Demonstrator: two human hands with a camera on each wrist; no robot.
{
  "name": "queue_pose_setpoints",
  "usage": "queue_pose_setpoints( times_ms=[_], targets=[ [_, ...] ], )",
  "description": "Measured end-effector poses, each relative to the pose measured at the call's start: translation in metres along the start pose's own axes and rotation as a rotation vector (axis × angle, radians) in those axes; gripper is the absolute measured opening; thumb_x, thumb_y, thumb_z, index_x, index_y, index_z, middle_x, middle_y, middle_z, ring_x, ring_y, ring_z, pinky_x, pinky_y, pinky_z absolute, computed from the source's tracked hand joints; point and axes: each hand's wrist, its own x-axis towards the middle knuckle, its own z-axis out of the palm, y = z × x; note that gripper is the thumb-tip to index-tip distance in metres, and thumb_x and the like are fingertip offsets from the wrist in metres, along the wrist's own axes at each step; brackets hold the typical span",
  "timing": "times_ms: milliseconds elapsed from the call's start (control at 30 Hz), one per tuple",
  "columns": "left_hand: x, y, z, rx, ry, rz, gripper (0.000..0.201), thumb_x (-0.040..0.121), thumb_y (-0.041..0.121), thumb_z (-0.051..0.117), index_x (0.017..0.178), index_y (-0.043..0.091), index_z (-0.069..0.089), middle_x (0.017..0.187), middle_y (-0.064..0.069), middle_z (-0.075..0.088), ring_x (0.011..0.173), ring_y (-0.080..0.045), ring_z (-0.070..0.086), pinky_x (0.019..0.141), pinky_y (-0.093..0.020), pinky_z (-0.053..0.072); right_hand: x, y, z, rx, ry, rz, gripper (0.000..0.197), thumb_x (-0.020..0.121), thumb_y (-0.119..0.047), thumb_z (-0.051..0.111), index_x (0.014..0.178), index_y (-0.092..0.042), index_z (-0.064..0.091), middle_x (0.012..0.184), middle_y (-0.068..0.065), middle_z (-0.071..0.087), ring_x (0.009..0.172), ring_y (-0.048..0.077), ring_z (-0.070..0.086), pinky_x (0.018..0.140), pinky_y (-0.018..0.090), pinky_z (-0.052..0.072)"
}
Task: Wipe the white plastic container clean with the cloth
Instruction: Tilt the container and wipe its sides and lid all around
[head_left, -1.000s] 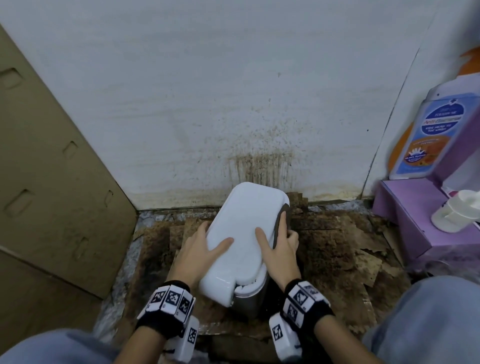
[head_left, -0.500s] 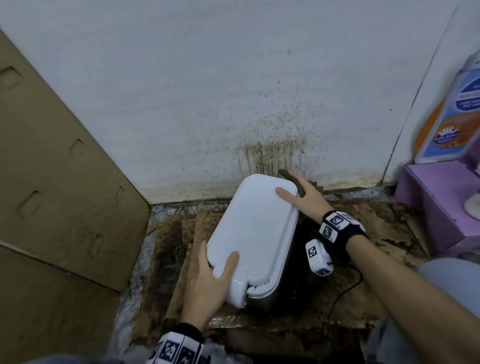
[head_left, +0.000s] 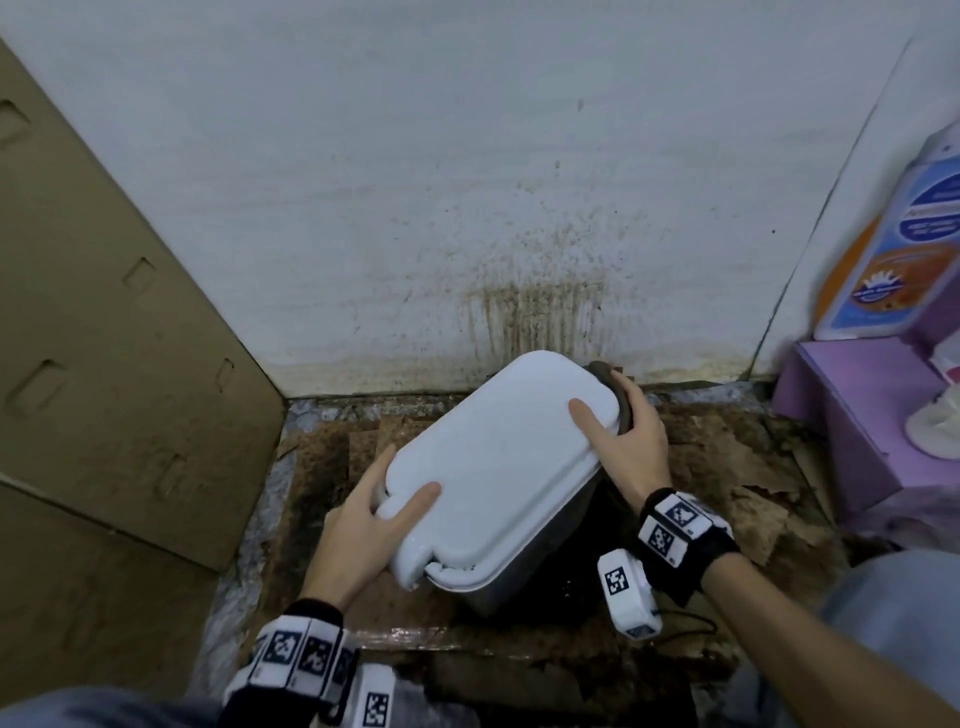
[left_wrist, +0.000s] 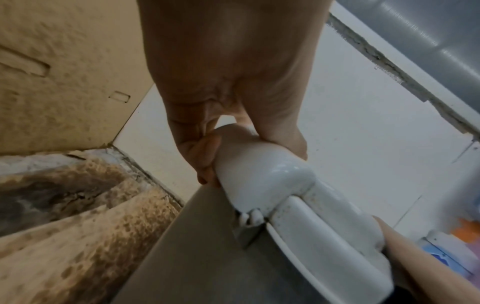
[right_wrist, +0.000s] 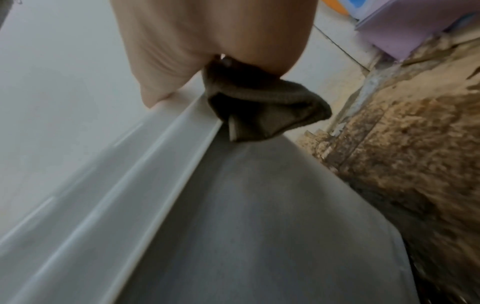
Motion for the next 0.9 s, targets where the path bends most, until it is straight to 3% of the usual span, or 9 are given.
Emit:
queue_pose_setpoints(
  times_ms=[100, 200, 333, 433, 500, 567, 633, 733, 900],
  targets=[
    [0.011, 0.006, -0.007, 0.019, 0.001, 0.028, 0.095, 0.074, 0.072, 0.071, 0.157, 0.048, 0.032, 0.143, 0.0, 0.06, 0.11, -0.017, 0.064, 0.084, -0.029, 0.057, -0.029, -0.006, -0.003, 0.025, 0.135, 0.063, 0.07, 0.083, -0.058, 0.073, 0.144, -0.047, 0.042, 0.152, -0.005, 0.036, 0.146, 0.021, 0.027, 0.112, 0.046, 0.034],
    [0.026, 0.009, -0.012, 0.072, 0.007, 0.034, 0.098, 0.075, 0.074, 0.071, 0.159, 0.045, 0.027, 0.143, -0.008, 0.058, 0.101, -0.017, 0.066, 0.074, -0.028, 0.057, -0.051, -0.006, -0.004, 0.064, 0.235, 0.098, 0.07, 0.085, -0.054, 0.072, 0.146, -0.044, 0.04, 0.152, -0.005, 0.035, 0.147, 0.019, 0.022, 0.111, 0.044, 0.031],
    [0.041, 0.006, -0.01, 0.155, 0.03, -0.015, 0.105, 0.068, 0.087, 0.066, 0.156, 0.041, 0.032, 0.134, -0.012, 0.062, 0.107, -0.027, 0.067, 0.087, -0.044, 0.06, -0.072, 0.005, -0.002, 0.051, 0.305, 0.146, 0.075, 0.085, -0.054, 0.072, 0.15, -0.04, 0.037, 0.152, -0.003, 0.034, 0.146, 0.019, 0.02, 0.112, 0.044, 0.03],
    [0.04, 0.002, -0.006, 0.141, 0.062, -0.03, 0.089, 0.076, 0.083, 0.063, 0.149, 0.035, 0.045, 0.133, -0.006, 0.064, 0.109, -0.025, 0.065, 0.089, -0.044, 0.059, -0.078, 0.013, 0.002, 0.045, 0.285, 0.124, 0.077, 0.084, -0.056, 0.072, 0.15, -0.042, 0.034, 0.15, -0.006, 0.032, 0.144, 0.017, 0.019, 0.112, 0.046, 0.03],
    [0.036, 0.002, -0.001, 0.107, 0.069, -0.017, 0.069, 0.088, 0.071, 0.06, 0.143, 0.03, 0.052, 0.133, -0.004, 0.065, 0.105, -0.02, 0.064, 0.078, -0.034, 0.055, -0.079, 0.013, 0.004, 0.045, 0.262, 0.128, 0.077, 0.085, -0.056, 0.071, 0.151, -0.043, 0.033, 0.15, -0.007, 0.03, 0.144, 0.017, 0.019, 0.111, 0.047, 0.031],
    [0.034, 0.0, 0.004, 0.098, 0.058, -0.023, 0.063, 0.094, 0.067, 0.053, 0.143, 0.029, 0.05, 0.135, -0.006, 0.063, 0.104, -0.019, 0.062, 0.072, -0.03, 0.052, -0.076, 0.012, 0.002, 0.053, 0.243, 0.136, 0.075, 0.086, -0.056, 0.07, 0.15, -0.043, 0.033, 0.15, -0.007, 0.029, 0.144, 0.018, 0.018, 0.111, 0.048, 0.031],
    [0.031, -0.006, 0.007, 0.107, 0.084, -0.042, 0.073, 0.094, 0.073, 0.047, 0.15, 0.026, 0.042, 0.142, -0.009, 0.057, 0.115, -0.025, 0.059, 0.085, -0.04, 0.055, -0.072, 0.01, 0.0, 0.057, 0.218, 0.136, 0.073, 0.088, -0.056, 0.068, 0.15, -0.043, 0.034, 0.15, -0.005, 0.03, 0.144, 0.019, 0.019, 0.112, 0.046, 0.031],
    [0.027, -0.016, 0.009, 0.151, 0.109, -0.099, 0.095, 0.087, 0.086, 0.039, 0.158, 0.024, 0.026, 0.152, -0.012, 0.047, 0.134, -0.036, 0.049, 0.108, -0.056, 0.045, -0.059, 0.007, -0.005, 0.071, 0.156, 0.148, 0.069, 0.088, -0.061, 0.063, 0.149, -0.044, 0.035, 0.151, -0.004, 0.03, 0.146, 0.021, 0.02, 0.114, 0.048, 0.031],
    [0.012, -0.015, 0.016, 0.079, 0.067, -0.111, 0.066, 0.09, 0.079, 0.045, 0.137, 0.036, 0.027, 0.124, -0.004, 0.056, 0.113, -0.032, 0.059, 0.097, -0.05, 0.053, -0.023, 0.012, -0.019, 0.074, 0.0, 0.105, 0.07, 0.081, -0.076, 0.059, 0.143, -0.048, 0.044, 0.152, -0.007, 0.041, 0.143, 0.021, 0.035, 0.115, 0.054, 0.036]
  ],
)
